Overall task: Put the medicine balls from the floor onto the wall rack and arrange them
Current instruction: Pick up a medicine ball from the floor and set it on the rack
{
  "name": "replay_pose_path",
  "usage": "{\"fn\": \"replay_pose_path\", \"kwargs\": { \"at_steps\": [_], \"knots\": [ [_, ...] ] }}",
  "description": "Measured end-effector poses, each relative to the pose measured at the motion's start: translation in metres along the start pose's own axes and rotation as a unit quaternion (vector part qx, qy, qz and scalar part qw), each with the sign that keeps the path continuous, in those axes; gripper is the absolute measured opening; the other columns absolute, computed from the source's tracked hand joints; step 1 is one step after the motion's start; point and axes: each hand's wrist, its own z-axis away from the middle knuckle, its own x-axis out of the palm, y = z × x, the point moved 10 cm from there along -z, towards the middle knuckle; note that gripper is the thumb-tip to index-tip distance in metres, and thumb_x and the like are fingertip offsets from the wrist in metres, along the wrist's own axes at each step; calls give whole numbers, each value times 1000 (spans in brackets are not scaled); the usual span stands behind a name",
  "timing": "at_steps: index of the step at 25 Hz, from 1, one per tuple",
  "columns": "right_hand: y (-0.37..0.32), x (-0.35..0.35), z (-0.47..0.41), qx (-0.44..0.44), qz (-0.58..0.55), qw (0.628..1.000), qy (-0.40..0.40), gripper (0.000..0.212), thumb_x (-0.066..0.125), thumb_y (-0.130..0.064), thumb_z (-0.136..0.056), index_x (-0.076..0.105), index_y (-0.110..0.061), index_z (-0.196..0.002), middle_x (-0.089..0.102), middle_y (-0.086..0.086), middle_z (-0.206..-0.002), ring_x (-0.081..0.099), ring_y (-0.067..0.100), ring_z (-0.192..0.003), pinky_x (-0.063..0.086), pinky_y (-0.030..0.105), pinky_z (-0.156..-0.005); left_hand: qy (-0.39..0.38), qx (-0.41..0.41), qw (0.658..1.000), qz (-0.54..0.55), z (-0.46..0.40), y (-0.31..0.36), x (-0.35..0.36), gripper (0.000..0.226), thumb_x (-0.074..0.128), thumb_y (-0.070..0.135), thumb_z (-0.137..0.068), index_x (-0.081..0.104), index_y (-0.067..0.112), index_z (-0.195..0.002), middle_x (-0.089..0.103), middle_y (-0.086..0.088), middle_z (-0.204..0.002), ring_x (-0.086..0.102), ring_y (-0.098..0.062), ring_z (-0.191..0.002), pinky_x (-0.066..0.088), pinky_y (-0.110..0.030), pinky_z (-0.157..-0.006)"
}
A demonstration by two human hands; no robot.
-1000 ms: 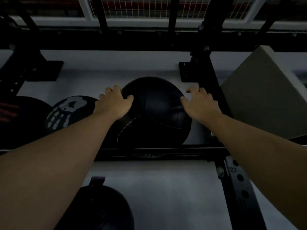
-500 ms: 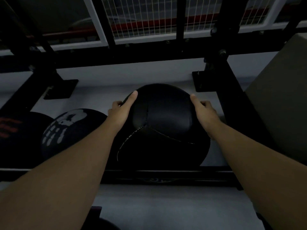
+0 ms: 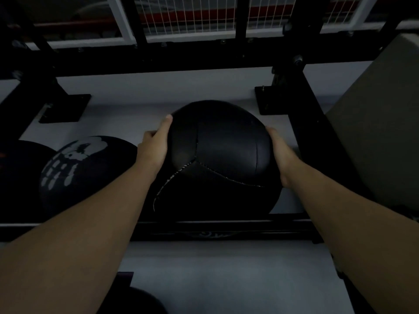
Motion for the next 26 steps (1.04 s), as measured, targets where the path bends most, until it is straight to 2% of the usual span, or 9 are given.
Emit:
{"fn": "replay_pose_path", "kwargs": {
  "at_steps": [6,7,9,11,13,14,16,20,26],
  "knots": [
    [-26,-7,46,-27,21,999,-1,67,53,-71,-89,72,-24,-133,78,7,-124,71,31,-116,55,44,-104,-14,22,998,58,40,18,-13,108,59,91,-58,51,31,-147,48,-4,-158,55,-25,-139,45,-50,-121],
    [-35,-7,57,-31,16,999,6,69,55,-70,-91,66,-22,-140,75,6,-129,69,30,-120,55,43,-104,-15,27,997,72,47,22,-17,102,60,90,-60,51,33,-144,47,-3,-157,53,-24,-139,44,-49,-122],
    [-56,-15,75,-48,12,998,45,89,58,-73,-90,40,-21,-160,62,2,-141,61,28,-126,51,45,-107,-23,25,993,116,57,32,-28,82,61,88,-69,49,38,-132,48,-2,-156,51,-24,-141,42,-51,-123],
    [-78,-20,93,-52,5,996,66,105,60,-79,-83,24,-26,-166,55,2,-143,57,29,-128,48,49,-110,-41,-2,989,144,65,47,-37,75,61,89,-72,51,42,-129,49,-4,-158,52,-29,-144,43,-54,-122],
    [-90,-11,110,-33,-23,999,30,106,58,-86,-77,37,-26,-162,59,2,-149,59,31,-132,47,53,-114,-79,-49,979,182,73,58,-38,98,61,91,-74,52,35,-154,57,-7,-158,58,-34,-142,47,-56,-120],
    [-93,-10,119,-31,-38,999,17,101,56,-88,-76,48,-29,-157,63,3,-148,61,32,-132,47,53,-114,-102,-60,974,194,81,66,-36,101,58,90,-78,50,31,-159,62,-7,-155,62,-34,-138,49,-55,-118],
    [-94,-18,143,-33,-51,998,24,94,54,-91,-72,61,-34,-146,69,1,-142,65,30,-128,50,53,-112,-136,-40,973,183,104,82,-36,92,53,87,-85,57,29,-156,69,-5,-149,67,-30,-133,51,-50,-119],
    [-89,-45,199,-53,-78,994,50,98,62,-93,-65,61,-36,-145,68,-2,-143,65,27,-129,50,52,-112,-108,0,974,201,160,92,-50,89,57,81,-88,51,28,-159,65,-3,-154,62,-28,-141,45,-49,-123],
    [-89,-82,283,-68,-86,991,77,77,60,-78,-82,64,-31,-143,72,-4,-138,67,20,-128,51,46,-112,-79,-6,972,222,255,89,-63,79,55,74,-94,58,22,-154,65,-5,-154,61,-26,-144,43,-48,-124]
  ]
}}
